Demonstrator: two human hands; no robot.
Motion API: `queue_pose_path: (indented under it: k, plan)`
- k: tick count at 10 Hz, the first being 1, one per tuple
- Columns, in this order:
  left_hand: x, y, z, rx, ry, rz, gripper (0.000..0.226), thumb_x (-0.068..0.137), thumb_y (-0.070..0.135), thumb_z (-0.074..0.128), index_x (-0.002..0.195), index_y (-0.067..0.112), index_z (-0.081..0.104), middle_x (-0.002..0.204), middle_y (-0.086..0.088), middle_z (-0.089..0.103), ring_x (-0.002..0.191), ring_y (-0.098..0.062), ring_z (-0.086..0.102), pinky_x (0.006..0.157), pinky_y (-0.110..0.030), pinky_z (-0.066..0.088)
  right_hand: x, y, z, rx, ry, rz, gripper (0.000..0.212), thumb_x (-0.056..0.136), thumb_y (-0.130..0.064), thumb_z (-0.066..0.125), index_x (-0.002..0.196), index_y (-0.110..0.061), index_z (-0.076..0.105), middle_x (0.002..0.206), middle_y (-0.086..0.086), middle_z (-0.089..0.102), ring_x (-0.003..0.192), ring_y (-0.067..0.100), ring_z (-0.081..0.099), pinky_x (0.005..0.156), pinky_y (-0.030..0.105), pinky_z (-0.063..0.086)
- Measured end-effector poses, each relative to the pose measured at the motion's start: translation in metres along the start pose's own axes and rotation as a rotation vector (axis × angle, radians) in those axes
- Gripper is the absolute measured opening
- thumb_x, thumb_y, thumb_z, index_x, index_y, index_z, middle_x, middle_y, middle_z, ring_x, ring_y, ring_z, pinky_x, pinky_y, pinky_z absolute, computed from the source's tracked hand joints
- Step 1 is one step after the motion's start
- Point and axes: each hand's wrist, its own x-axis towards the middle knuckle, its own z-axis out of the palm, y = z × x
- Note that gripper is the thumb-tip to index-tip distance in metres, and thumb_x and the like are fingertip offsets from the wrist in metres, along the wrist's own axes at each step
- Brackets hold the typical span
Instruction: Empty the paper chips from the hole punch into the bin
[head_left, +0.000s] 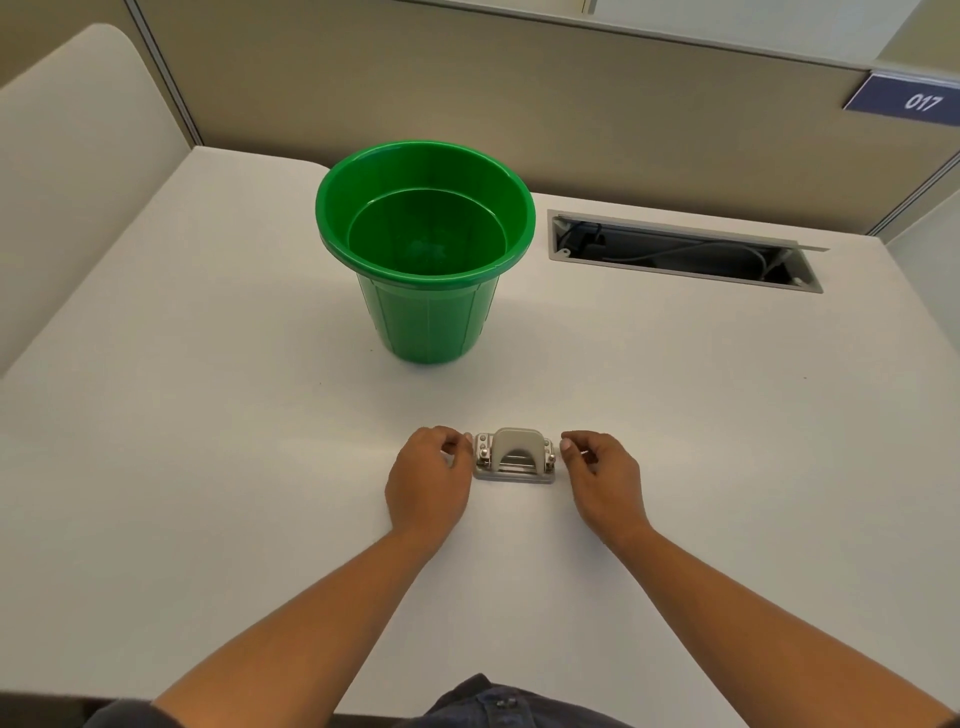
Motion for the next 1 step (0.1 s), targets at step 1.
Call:
queue_pose_path:
  k: [1]
  plan:
    - [-0.0002,-0.0104,-0.0032,0.207,0.032,0.265,0.017,0.091,0.017,0.06,0.103,0.012,0.071,0.106,-0.006,0.07,0.096,-0.026,0.063,0.08,-0.037,0.049,-0.0013,0.0049,-0.0057,-0.278,0.011,-0.201,0.029,0.097,-0.024,0.051,0.122,-0.016,0.064,0.127,0.004,0.065,0.117,0.022,0.057,0.099,0.035,0.044]
